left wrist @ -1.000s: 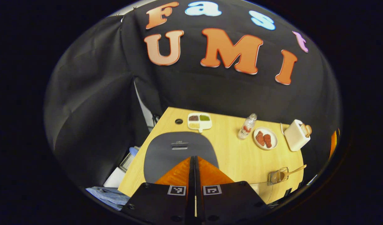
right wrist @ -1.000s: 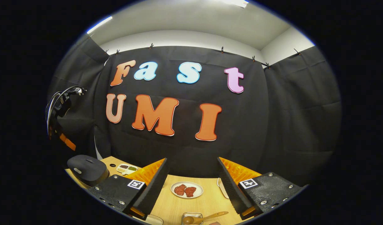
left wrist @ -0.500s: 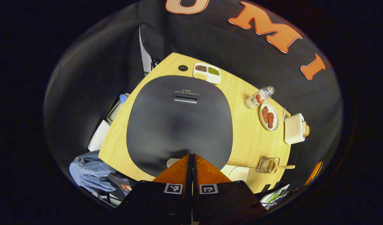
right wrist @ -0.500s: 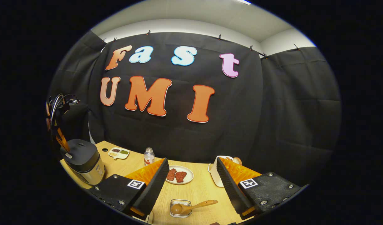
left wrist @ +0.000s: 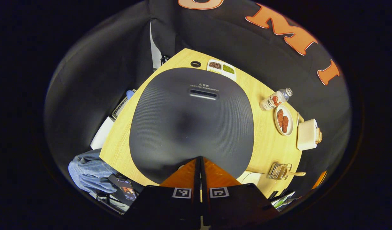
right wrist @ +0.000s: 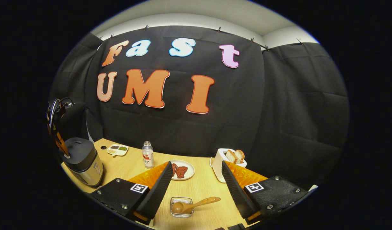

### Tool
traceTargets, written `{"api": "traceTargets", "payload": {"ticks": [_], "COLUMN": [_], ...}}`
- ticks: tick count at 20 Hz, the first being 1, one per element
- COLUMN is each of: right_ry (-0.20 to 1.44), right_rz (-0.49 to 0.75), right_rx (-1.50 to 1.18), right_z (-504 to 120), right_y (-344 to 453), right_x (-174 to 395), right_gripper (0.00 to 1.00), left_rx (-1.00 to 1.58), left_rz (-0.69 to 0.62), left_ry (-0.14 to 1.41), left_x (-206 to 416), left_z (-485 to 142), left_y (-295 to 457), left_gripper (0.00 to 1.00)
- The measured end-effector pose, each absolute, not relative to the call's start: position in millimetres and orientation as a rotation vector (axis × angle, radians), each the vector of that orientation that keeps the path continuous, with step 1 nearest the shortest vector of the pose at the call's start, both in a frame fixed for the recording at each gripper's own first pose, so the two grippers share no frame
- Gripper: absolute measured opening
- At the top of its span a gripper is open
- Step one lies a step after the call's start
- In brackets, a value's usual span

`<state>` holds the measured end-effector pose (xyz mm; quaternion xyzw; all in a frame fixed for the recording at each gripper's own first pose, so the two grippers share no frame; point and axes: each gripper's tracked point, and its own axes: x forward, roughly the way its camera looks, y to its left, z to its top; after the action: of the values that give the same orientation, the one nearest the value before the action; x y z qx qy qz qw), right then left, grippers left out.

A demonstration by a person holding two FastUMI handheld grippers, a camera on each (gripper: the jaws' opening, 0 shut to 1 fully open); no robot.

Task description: Close the left gripper, press the button to open the rice cooker; take a wooden spoon from the chopstick holder with the right hand, scoop a spoonful of rice and pour it into the rice cooker, then put the wooden spoon back into the chopstick holder.

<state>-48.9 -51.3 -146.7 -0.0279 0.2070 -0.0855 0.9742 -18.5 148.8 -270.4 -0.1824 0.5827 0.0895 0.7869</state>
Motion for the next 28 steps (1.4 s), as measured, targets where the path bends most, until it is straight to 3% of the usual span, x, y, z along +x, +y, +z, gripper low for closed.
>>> {"api": "traceTargets", "payload": {"ticks": [4,7,10,14,19,20,28], "right_ry": [0.485,0.535,0.594,0.661,0.742,0.770,0.907], "right_rz": [-0.158,-0.169,-0.170,-0.171,-0.177,-0.185,-0.203], "right_rx": [-0.008,0.041,0.074,0.086,0.156,0.184,0.336], "right_z": [-169,-187,-208,-233,-268,-278,-341], "right_y": [-52,-56,-58,-64,-64,-64,-66], "right_x": [-55,-65,-74,-84,-87,-87,-95], "right_gripper": [0.95,0.95,0.95,0.95,0.95,0.95,0.90], "left_rx": [-0.420,-0.421,-0.325,-0.095,0.118,0.132,0.141], "left_rz": [0.163,0.143,0.118,0.197,0.236,0.226,0.211], "left_ry": [1.136,0.925,0.677,0.355,0.109,0.096,0.080], "left_x": [-18,-10,8,35,17,15,2], "left_z": [-260,-230,-172,-87,-13,-11,-6], "left_y": [148,150,158,175,150,139,112], "left_gripper": [0.06,0.07,0.06,0.06,0.05,0.08,0.67]}}
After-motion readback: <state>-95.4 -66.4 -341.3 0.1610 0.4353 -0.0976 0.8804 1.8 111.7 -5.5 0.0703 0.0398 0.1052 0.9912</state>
